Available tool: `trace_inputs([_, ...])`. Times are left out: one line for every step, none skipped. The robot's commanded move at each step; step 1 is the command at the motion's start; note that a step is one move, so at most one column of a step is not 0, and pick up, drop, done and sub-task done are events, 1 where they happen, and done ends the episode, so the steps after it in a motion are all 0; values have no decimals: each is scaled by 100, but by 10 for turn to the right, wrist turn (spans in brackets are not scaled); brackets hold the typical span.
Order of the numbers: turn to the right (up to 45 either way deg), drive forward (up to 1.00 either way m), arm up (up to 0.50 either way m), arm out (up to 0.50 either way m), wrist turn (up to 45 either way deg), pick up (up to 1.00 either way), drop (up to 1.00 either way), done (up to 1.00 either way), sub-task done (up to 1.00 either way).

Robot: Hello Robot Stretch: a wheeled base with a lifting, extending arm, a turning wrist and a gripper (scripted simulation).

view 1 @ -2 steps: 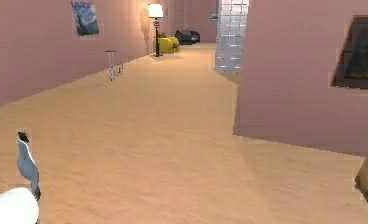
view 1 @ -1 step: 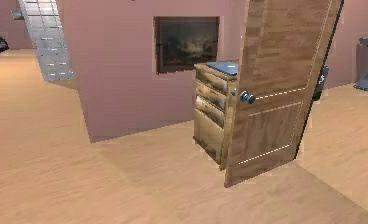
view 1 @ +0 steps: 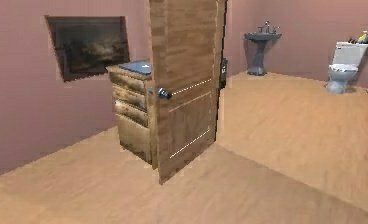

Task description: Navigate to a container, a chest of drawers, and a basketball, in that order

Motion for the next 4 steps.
trace_inputs([0,10,0,0,0,0,0,0,0])
trace_inputs([-450,0,0,0,0,0,0,0,0])
trace_inputs([-420,0,0,0,0,0,0,0,0])
trace_inputs([0,100,0,0,0,0,0,0,0])
